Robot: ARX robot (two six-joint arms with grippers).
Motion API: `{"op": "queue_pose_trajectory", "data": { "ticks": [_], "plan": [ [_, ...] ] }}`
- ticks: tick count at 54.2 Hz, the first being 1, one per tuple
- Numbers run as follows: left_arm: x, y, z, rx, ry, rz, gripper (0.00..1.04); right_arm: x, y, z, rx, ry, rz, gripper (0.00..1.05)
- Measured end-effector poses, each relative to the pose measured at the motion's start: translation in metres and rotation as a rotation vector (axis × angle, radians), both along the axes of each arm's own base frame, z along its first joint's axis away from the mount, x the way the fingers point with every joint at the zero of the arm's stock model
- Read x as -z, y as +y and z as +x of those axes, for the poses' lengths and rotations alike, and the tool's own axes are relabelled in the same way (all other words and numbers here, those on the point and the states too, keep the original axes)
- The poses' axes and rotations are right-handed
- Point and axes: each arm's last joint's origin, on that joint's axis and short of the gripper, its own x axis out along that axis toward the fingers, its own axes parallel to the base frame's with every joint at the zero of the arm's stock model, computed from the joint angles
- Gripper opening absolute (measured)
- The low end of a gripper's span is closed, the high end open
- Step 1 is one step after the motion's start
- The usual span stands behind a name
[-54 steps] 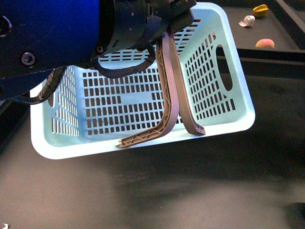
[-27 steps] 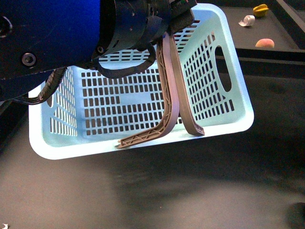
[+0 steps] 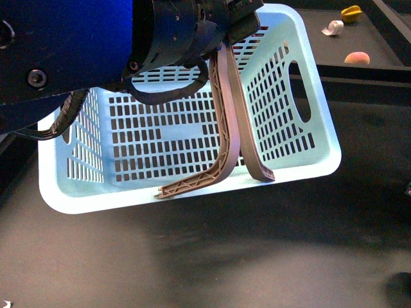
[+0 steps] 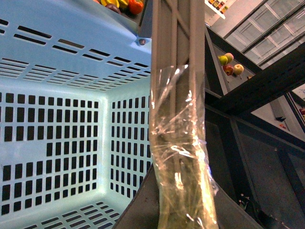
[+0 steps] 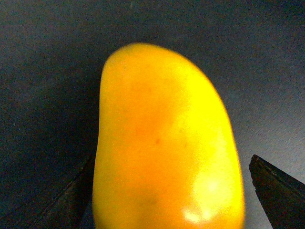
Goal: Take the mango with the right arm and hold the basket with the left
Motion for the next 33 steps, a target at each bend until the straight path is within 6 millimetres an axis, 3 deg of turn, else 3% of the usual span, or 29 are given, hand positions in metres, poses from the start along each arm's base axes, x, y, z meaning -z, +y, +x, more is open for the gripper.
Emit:
{"op": "queue_pose_trajectory", "data": {
  "ticks": [33],
  "plan": [
    [0.0000,-0.0001,0.0001,0.000,0.000,0.000,0.08,0.0073,-0.0014,-0.0037,0.029,0.027,-0.013,0.96]
  ]
}}
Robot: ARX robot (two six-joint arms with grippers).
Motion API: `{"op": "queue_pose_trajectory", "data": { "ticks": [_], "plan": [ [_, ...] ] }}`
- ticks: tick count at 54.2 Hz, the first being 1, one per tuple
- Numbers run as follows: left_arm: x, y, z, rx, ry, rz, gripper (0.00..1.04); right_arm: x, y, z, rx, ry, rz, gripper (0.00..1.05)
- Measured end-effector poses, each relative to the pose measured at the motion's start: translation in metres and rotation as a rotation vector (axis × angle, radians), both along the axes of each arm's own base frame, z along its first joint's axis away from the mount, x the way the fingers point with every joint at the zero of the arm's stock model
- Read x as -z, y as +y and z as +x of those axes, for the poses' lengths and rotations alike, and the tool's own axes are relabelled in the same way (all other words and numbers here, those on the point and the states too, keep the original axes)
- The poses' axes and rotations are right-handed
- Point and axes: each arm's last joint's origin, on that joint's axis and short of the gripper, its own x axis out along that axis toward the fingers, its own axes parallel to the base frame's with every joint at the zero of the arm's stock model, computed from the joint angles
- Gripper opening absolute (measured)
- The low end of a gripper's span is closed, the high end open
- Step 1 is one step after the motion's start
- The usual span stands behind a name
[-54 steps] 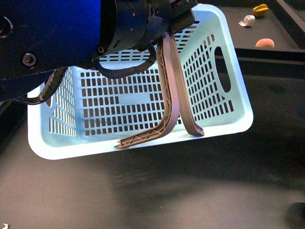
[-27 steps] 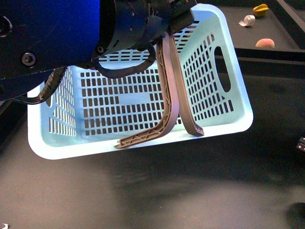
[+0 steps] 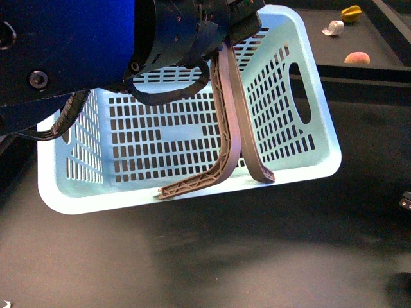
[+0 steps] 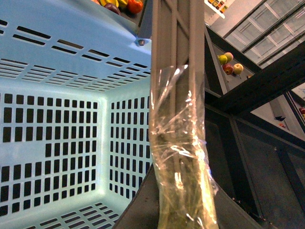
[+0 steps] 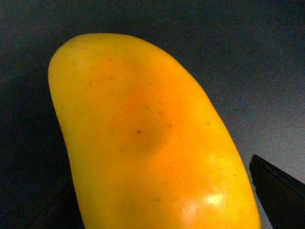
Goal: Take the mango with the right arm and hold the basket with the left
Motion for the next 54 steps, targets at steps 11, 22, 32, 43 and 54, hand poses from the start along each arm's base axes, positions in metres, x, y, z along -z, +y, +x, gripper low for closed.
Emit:
{"op": "queue_pose_trajectory", "data": {
  "ticks": [11,22,32,43,54],
  "plan": [
    [0.000,0.000,0.000,0.000,0.000,0.000,0.08,0.001,0.001,-0.002,0.004,0.009,-0.003,0.68],
    [0.000,0.000,0.000,0.000,0.000,0.000,0.08,0.001,0.001,-0.003,0.003,0.006,-0.004,0.66],
    [0.000,0.000,0.000,0.000,0.000,0.000,0.08,-0.003,0.002,-0.009,0.006,0.005,0.002,0.66],
    [0.000,0.000,0.000,0.000,0.000,0.000,0.08,-0.026,0.006,-0.016,-0.020,-0.048,0.023,0.66],
    [0.000,0.000,0.000,0.000,0.000,0.000,0.08,-0.077,0.015,-0.019,-0.074,-0.155,0.053,0.66]
  ]
}}
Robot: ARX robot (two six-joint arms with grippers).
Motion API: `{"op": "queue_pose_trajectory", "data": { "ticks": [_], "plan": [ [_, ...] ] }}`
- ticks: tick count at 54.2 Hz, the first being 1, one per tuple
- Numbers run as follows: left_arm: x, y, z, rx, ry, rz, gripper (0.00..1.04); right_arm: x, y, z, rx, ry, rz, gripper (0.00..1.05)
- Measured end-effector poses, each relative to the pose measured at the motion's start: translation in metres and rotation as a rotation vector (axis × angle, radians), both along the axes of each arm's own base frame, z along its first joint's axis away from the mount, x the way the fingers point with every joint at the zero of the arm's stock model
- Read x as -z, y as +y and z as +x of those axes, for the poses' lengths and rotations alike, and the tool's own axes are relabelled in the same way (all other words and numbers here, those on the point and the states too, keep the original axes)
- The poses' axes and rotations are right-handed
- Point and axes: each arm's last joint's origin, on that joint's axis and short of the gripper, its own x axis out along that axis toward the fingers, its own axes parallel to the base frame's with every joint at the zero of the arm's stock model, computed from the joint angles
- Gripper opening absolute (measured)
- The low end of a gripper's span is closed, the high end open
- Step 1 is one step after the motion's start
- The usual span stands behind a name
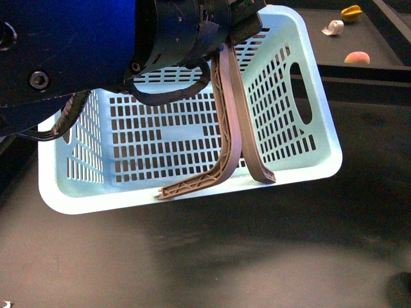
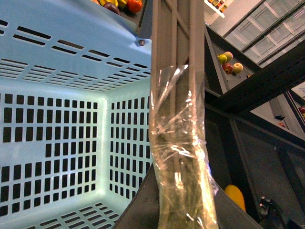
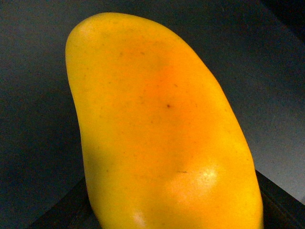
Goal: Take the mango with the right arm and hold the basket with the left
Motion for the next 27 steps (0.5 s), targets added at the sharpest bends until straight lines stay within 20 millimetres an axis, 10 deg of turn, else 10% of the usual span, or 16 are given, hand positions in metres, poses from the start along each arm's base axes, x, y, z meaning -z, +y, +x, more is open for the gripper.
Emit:
{"op": "queue_pose_trajectory", "data": {
  "ticks": [16,27],
  "plan": [
    [0.000,0.000,0.000,0.000,0.000,0.000,0.08,-0.086,0.040,-0.017,-0.147,-0.147,0.055,0.65],
    [0.000,0.000,0.000,0.000,0.000,0.000,0.08,-0.162,0.114,-0.045,-0.399,-0.229,0.121,0.65]
  ]
}}
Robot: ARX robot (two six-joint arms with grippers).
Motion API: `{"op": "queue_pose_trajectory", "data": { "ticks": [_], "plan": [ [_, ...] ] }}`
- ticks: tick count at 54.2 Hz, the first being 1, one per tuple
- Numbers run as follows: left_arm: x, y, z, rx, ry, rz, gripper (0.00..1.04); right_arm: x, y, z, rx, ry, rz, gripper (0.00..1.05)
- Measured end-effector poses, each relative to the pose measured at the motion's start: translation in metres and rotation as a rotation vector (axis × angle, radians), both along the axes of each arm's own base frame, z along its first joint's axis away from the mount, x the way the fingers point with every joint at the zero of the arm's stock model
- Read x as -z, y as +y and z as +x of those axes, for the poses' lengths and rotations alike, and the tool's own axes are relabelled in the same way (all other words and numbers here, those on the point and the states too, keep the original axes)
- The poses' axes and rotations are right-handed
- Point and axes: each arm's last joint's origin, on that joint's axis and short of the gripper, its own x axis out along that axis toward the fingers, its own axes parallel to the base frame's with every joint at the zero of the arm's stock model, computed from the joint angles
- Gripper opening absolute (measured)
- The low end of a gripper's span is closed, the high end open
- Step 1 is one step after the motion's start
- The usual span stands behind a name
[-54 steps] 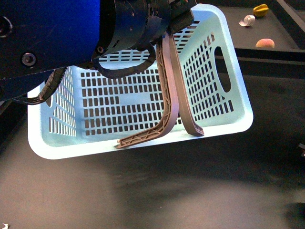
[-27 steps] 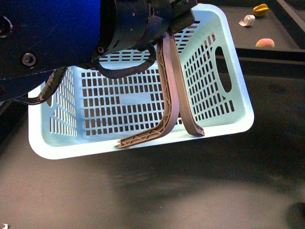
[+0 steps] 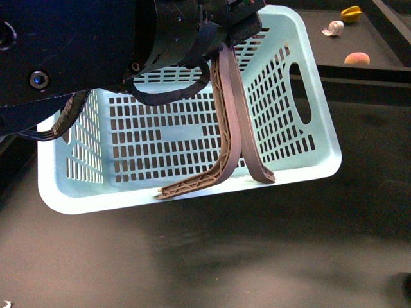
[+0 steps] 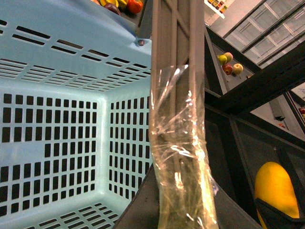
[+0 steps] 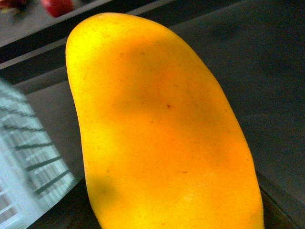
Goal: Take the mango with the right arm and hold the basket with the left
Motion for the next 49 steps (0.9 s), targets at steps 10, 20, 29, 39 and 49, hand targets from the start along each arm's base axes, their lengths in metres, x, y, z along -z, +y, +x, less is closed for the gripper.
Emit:
{"op": "queue_pose_trajectory", "data": {
  "ticks": [10,20,29,39,49],
  "plan": [
    [0.000,0.000,0.000,0.000,0.000,0.000,0.08,-0.047,0.072,-0.015,-0.262,-0.095,0.019,0.65],
    [0.000,0.000,0.000,0.000,0.000,0.000,0.08,-0.050,0.103,-0.017,-0.342,-0.096,0.024,0.65],
    [0.000,0.000,0.000,0.000,0.000,0.000,0.08,-0.042,0.117,-0.006,-0.337,-0.072,0.029,0.65],
    [0.000,0.000,0.000,0.000,0.000,0.000,0.08,-0.024,0.124,0.012,-0.307,-0.029,0.039,0.65],
    [0.000,0.000,0.000,0.000,0.000,0.000,0.08,-0.005,0.131,0.028,-0.292,0.012,0.056,0.65]
  ]
}}
